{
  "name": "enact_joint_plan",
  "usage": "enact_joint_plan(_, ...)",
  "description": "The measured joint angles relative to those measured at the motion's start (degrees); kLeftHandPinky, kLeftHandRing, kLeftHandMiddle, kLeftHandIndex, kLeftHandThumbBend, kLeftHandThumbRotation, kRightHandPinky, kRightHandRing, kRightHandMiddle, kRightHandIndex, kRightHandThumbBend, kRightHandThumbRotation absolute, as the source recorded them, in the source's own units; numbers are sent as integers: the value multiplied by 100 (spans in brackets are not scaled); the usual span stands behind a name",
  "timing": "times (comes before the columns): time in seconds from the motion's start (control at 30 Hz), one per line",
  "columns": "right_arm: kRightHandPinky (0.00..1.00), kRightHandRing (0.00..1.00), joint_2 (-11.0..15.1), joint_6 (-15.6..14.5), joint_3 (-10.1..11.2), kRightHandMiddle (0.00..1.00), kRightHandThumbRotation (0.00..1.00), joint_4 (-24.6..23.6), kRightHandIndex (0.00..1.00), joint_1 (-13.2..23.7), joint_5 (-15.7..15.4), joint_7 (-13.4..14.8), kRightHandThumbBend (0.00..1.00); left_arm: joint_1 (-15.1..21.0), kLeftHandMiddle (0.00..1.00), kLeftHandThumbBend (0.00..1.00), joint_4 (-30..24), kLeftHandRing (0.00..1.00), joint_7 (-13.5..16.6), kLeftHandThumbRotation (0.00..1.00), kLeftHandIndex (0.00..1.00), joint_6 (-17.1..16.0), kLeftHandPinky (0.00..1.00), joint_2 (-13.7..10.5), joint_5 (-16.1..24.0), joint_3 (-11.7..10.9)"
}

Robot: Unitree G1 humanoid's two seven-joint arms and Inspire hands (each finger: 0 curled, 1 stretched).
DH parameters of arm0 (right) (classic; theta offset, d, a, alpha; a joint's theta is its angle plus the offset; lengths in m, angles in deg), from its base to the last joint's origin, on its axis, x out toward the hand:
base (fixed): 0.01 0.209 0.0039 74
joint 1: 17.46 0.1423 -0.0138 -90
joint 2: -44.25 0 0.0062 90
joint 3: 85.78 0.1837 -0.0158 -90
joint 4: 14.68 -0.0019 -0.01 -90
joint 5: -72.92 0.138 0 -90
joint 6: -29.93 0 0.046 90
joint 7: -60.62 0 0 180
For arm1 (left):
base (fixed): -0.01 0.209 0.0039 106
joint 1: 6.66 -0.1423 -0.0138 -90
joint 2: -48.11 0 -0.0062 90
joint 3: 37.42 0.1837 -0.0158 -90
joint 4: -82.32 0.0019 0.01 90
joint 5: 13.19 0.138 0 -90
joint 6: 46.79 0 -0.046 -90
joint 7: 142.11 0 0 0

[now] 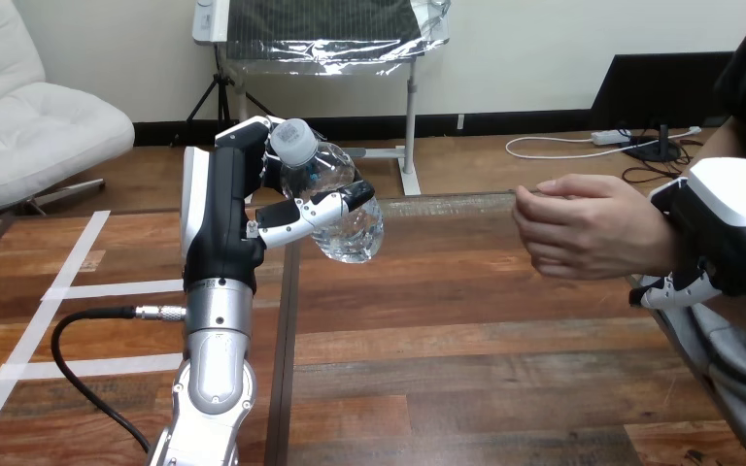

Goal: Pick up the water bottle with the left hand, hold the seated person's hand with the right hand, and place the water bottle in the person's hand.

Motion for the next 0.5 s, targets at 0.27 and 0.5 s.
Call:
enact_joint_plan(0.27, 42, 48, 0, 0, 0, 55, 0, -78, 55, 0, -27, -11, 72, 0, 44, 74, 0, 41, 0, 0, 45, 0, 40, 0, 1, 2)
enact_joint_plan(0.5, 40, 47, 0, -3, -1, 54, 0, -143, 55, 2, -38, -19, 72, 2, 44, 73, 0, 41, -4, 0, 45, 0, 40, 0, -1, 4)
